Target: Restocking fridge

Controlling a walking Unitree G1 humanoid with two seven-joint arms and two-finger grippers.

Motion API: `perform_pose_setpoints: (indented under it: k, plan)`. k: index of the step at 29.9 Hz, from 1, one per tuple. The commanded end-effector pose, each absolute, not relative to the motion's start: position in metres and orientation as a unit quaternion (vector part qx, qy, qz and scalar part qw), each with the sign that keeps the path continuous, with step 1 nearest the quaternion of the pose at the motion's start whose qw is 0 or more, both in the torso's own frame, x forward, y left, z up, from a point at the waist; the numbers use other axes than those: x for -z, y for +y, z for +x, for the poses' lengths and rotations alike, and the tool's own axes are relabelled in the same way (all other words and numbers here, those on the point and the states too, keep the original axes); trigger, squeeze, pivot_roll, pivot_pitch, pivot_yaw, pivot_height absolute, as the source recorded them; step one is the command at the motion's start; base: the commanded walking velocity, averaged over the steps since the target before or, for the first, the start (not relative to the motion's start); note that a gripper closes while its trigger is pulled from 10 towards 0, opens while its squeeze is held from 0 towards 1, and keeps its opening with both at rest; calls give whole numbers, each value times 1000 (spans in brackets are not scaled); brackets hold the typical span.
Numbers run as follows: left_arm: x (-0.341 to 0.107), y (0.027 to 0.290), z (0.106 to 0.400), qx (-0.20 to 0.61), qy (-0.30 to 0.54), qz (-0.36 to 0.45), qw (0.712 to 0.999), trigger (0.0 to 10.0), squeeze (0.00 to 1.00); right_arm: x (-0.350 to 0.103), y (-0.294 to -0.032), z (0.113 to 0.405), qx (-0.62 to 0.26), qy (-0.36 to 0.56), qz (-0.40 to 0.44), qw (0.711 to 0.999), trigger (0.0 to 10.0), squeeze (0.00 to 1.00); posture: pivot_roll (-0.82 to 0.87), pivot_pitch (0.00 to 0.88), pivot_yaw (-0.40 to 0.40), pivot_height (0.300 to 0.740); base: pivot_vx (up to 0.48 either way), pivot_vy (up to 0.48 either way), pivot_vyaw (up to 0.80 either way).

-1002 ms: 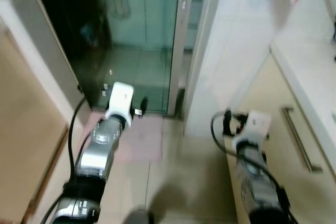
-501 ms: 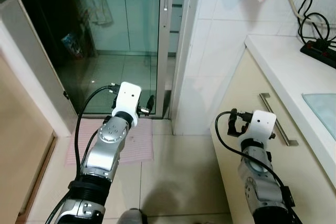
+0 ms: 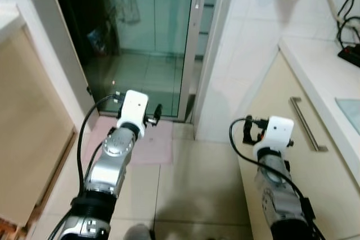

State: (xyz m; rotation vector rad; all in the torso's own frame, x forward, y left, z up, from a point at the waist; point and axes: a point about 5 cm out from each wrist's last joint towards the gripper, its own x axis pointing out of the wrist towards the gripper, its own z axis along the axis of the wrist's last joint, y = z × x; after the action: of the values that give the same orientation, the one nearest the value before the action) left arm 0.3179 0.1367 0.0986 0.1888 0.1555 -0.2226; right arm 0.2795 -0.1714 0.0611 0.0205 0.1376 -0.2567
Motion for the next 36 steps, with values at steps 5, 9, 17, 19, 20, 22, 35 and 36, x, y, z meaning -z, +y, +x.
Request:
perform_pose_setpoints:
  k: [5,9,17,19,20,22,35,36]
  plan:
    - [-106,131,321,118,64,94,986,10000,0,-63,-177,280,137,69,8,988,10000,153,137,40,-56,740,0,0,0]
    - [-106,131,321,118,64,94,986,10000,0,-63,-177,280,137,69,8,988,10000,153,137,40,-56,740,0,0,0]
    - [-106,131,321,118,64,94,986,10000,0,-63,-177,280,137,69,8,988,10000,153,137,40,-56,740,0,0,0]
    - [-106,131,321,118,64,94,986,10000,0,-63,-177,280,137,69,8,988,10000,153,137,40,-56,740,0,0,0]
    - [-106,131,321,118,64,94,986,10000,0,-63,-177,280,137,69,8,988,10000,153,137,40,-56,740,0,0,0]
    - [-106,131,321,118,64,94,986,10000,0,-63,-177,280,137,69,8,988,10000,153,137,40,-56,740,0,0,0]
    - [-106,131,321,118,64,94,986,10000,0,-63,-177,280,137,69,8,988,10000,153,137,40,-56,740,0,0,0]
    - [-106,131,321,118,64,94,986,10000,0,-63,-177,280,137,69,8,988,10000,153,137,40,-56,740,0,0,0]
